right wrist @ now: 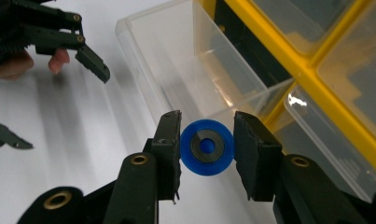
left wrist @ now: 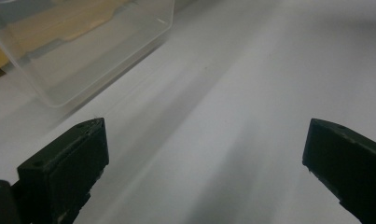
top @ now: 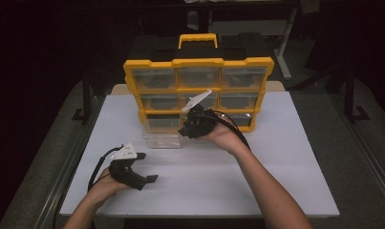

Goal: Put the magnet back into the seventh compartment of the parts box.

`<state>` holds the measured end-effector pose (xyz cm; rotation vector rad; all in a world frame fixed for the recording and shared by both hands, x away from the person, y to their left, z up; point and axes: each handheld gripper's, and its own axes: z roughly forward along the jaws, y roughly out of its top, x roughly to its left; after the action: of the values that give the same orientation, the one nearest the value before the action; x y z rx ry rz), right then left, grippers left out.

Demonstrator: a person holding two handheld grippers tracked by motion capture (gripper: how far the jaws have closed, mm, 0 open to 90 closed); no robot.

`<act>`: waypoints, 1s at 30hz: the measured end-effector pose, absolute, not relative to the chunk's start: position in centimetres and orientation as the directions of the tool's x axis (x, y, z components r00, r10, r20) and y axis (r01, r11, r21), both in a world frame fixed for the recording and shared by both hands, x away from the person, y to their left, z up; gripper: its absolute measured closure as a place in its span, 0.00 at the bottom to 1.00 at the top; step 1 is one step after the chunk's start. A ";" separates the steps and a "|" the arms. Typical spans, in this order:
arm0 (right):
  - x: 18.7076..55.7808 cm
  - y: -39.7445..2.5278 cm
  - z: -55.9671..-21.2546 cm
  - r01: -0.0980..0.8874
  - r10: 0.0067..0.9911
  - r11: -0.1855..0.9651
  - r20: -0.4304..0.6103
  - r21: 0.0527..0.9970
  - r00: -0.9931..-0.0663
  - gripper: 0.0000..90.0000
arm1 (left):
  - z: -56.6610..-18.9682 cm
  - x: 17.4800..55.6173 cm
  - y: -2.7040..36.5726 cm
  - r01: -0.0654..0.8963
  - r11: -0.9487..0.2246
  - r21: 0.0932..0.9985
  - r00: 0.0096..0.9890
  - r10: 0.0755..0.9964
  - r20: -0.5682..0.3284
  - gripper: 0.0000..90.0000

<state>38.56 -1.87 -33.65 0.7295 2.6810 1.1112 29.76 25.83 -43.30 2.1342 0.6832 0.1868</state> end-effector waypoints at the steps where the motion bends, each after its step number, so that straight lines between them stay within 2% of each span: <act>1: 38.8 -1.5 -33.5 0.374 0.485 0.607 0.046 0.701 -0.874 0.68 | -43.3 29.8 25.8 0.404 -0.477 0.781 0.839 0.534 -0.108 0.00; 30: 40.4 2.8 -33.4 0.356 0.462 0.617 0.043 0.702 -0.886 0.68 | -43.3 29.6 25.8 0.407 -0.465 0.786 0.838 0.533 -0.118 0.00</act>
<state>40.41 2.80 -33.41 0.6860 2.6950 1.1233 29.63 25.75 -43.28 2.1201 0.6852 0.1792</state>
